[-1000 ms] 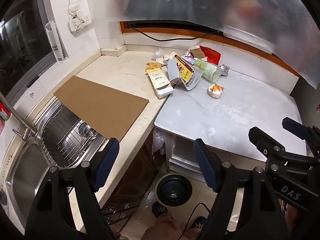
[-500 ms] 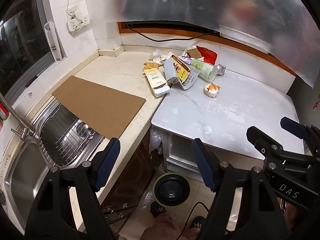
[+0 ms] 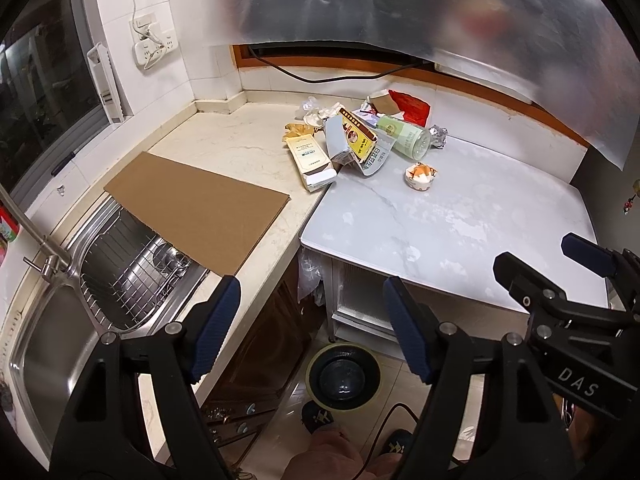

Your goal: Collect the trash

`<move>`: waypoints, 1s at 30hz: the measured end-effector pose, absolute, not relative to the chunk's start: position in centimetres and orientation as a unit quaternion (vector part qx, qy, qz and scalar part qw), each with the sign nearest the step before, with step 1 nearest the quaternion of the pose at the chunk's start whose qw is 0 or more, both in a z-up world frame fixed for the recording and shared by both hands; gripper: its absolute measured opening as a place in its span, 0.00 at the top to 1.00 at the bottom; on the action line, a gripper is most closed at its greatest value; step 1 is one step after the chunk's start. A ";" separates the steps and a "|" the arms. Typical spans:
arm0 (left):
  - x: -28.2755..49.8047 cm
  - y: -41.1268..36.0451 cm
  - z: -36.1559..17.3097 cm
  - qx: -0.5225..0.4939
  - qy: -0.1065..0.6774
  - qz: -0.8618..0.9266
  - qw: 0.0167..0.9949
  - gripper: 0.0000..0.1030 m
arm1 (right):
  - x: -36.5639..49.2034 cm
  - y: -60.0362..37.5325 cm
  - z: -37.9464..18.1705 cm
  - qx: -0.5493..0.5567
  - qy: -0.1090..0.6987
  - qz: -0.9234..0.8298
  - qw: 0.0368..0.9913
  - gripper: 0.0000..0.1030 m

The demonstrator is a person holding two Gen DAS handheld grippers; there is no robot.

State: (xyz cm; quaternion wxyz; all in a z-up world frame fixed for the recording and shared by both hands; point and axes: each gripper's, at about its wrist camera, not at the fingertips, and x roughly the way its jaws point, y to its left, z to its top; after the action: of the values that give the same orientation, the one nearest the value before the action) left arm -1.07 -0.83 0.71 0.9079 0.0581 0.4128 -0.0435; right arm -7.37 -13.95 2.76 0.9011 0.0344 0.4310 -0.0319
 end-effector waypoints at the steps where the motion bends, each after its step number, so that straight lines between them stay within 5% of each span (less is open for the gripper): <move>1: -1.0 -0.9 0.7 0.058 0.413 -0.043 0.908 0.31 | -7.4 -14.0 2.8 0.034 0.431 -0.032 0.901 0.13; 30: -2.5 0.5 0.2 0.056 0.417 -0.047 0.906 0.32 | -7.8 -13.5 3.0 0.030 0.435 -0.029 0.899 0.15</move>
State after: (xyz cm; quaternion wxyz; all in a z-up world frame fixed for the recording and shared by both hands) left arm -2.54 0.46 0.19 0.9058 0.0557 0.4174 -0.0470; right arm -7.84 -13.49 3.03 0.8992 0.0303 0.4355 -0.0286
